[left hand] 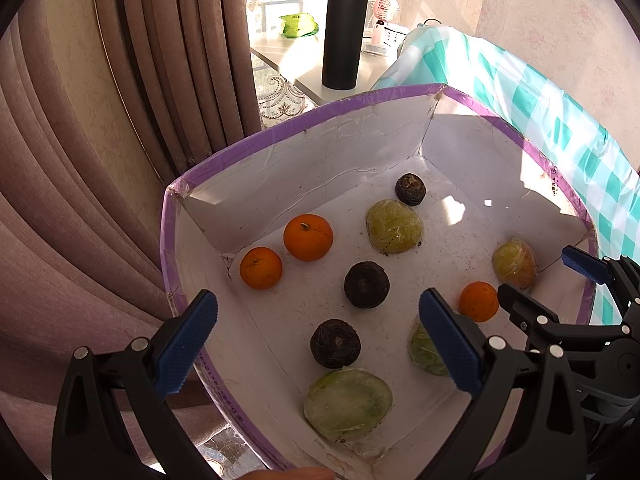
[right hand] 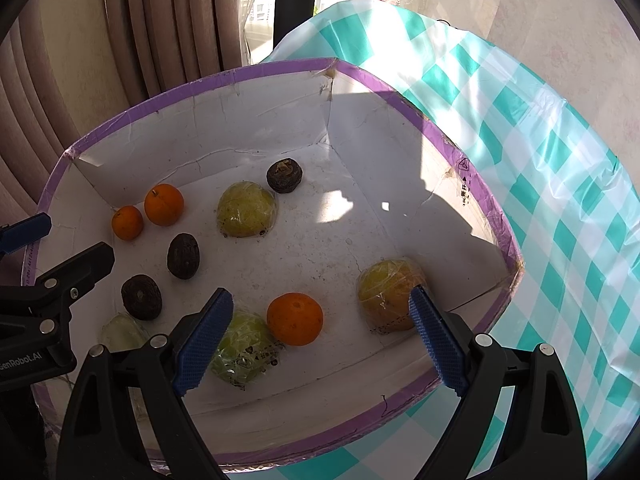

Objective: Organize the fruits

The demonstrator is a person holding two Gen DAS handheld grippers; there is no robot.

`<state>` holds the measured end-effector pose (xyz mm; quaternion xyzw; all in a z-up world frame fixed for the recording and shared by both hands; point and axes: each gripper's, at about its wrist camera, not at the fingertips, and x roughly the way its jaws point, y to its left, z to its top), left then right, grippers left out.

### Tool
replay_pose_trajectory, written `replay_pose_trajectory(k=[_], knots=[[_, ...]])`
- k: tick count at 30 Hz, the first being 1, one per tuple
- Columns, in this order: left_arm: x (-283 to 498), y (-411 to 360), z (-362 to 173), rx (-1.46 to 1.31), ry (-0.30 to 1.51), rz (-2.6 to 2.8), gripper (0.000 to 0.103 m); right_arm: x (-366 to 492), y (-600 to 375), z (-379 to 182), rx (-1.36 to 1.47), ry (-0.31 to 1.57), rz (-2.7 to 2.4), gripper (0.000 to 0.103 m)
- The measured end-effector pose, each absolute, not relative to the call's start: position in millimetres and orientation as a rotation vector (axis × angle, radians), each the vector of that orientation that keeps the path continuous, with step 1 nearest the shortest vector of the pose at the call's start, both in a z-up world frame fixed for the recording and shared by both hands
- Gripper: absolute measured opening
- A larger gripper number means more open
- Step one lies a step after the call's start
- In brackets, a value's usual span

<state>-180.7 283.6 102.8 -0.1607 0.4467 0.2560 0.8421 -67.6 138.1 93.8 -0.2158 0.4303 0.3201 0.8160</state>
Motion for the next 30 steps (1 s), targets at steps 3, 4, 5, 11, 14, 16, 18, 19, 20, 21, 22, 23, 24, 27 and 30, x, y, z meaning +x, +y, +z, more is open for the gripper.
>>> replay_pose_trajectory(k=[3, 4, 5, 11, 14, 16, 18, 19, 20, 21, 22, 23, 24, 27, 30], knots=[[-180.5, 283.6, 102.7, -0.339, 0.944, 0.54, 0.101, -67.5, 138.2, 93.9, -0.46, 0.918, 0.682, 0.087], [-180.5, 283.6, 102.7, -0.339, 0.944, 0.54, 0.101, -67.8, 137.8, 93.6, -0.46, 0.918, 0.682, 0.087], [-180.5, 283.8, 102.7, -0.339, 0.944, 0.54, 0.101, -67.9, 138.1, 93.5, -0.461, 0.918, 0.682, 0.087], [-180.6, 283.1, 102.5, -0.339, 0.944, 0.541, 0.101, -67.9, 138.9, 93.7, -0.46, 0.918, 0.68, 0.087], [-180.6, 282.9, 102.5, -0.339, 0.944, 0.542, 0.101, -67.8, 138.6, 93.9, -0.46, 0.918, 0.68, 0.087], [-180.7, 283.0, 102.5, -0.34, 0.943, 0.542, 0.101, -67.7, 138.4, 94.0, -0.46, 0.918, 0.68, 0.087], [-180.7, 283.0, 102.5, -0.339, 0.943, 0.542, 0.101, -67.5, 138.3, 94.3, -0.459, 0.917, 0.681, 0.087], [-180.7, 282.8, 102.5, -0.339, 0.943, 0.543, 0.101, -67.6, 138.7, 94.4, -0.459, 0.916, 0.681, 0.087], [-180.7, 282.9, 102.5, -0.339, 0.943, 0.542, 0.101, -67.8, 138.3, 94.3, -0.459, 0.915, 0.681, 0.087], [-180.7, 282.8, 102.4, -0.34, 0.943, 0.543, 0.101, -67.9, 138.2, 94.4, -0.46, 0.914, 0.681, 0.087], [-180.7, 282.7, 102.4, -0.34, 0.943, 0.543, 0.101, -68.1, 137.7, 94.1, -0.46, 0.912, 0.68, 0.087], [-180.8, 282.6, 102.5, -0.34, 0.944, 0.544, 0.101, -68.0, 137.5, 94.1, -0.46, 0.911, 0.68, 0.087], [-180.9, 282.6, 102.6, -0.34, 0.943, 0.544, 0.101, -68.3, 137.4, 93.9, -0.461, 0.909, 0.68, 0.087], [-181.0, 282.2, 102.7, -0.339, 0.943, 0.544, 0.101, -68.2, 137.8, 94.1, -0.46, 0.909, 0.681, 0.087], [-181.2, 281.7, 102.9, -0.339, 0.943, 0.543, 0.101, -68.2, 137.8, 93.9, -0.462, 0.909, 0.68, 0.087]])
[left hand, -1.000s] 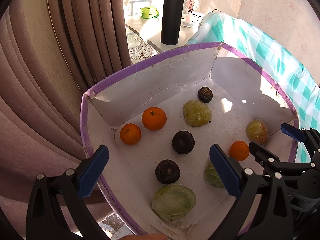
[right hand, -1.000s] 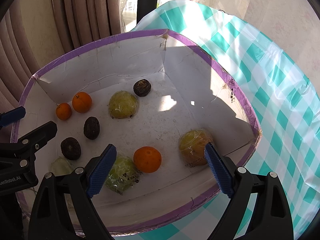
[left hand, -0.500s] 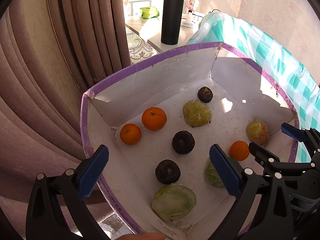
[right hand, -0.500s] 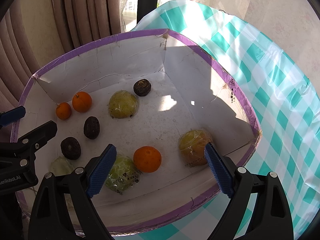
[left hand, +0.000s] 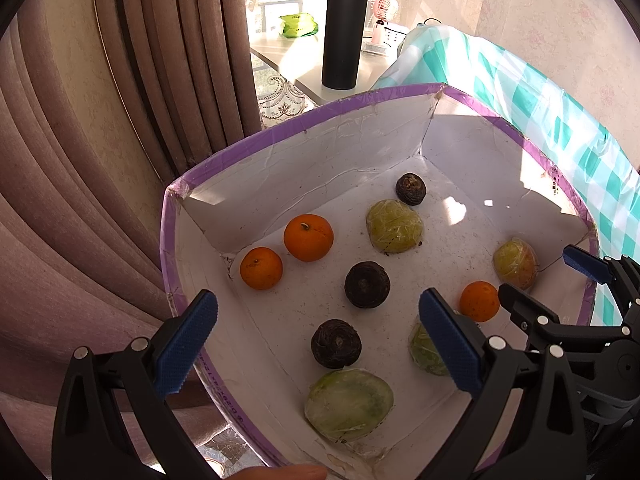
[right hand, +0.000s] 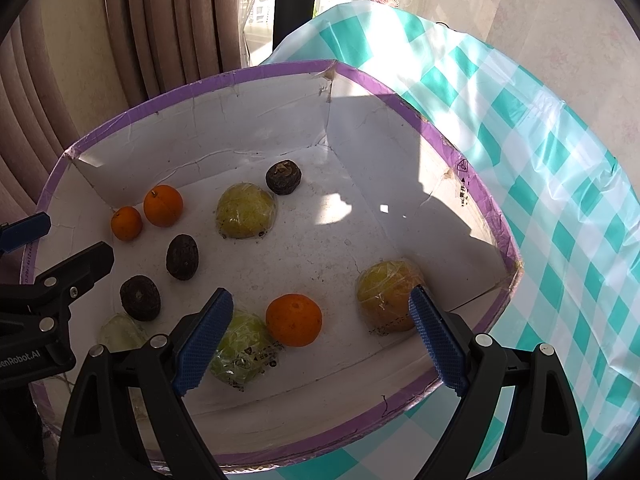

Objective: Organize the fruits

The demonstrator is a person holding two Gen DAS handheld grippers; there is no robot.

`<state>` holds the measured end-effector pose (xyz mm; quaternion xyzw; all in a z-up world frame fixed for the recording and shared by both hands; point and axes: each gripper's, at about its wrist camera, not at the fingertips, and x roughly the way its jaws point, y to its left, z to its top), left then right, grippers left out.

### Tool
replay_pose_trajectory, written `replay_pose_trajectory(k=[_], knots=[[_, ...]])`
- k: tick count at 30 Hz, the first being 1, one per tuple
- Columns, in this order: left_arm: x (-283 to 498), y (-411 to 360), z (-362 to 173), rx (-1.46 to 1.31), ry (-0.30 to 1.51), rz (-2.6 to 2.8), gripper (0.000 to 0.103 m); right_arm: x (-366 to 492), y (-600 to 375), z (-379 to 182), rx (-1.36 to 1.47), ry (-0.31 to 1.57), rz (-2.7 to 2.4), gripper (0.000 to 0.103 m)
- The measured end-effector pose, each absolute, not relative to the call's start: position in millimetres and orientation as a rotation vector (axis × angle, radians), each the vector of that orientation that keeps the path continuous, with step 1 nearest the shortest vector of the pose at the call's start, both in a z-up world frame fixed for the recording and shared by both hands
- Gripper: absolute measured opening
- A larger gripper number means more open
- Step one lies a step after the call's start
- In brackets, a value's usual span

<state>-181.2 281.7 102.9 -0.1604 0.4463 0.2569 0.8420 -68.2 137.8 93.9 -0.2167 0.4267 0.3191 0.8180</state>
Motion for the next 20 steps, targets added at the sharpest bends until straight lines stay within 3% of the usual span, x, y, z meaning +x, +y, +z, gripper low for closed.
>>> replay_pose_trajectory(k=[20], knots=[[-178.4, 286.5, 103.3, -0.339, 0.952, 0.562, 0.101, -65.4, 137.0, 97.1, -0.433, 0.91, 0.693, 0.087]])
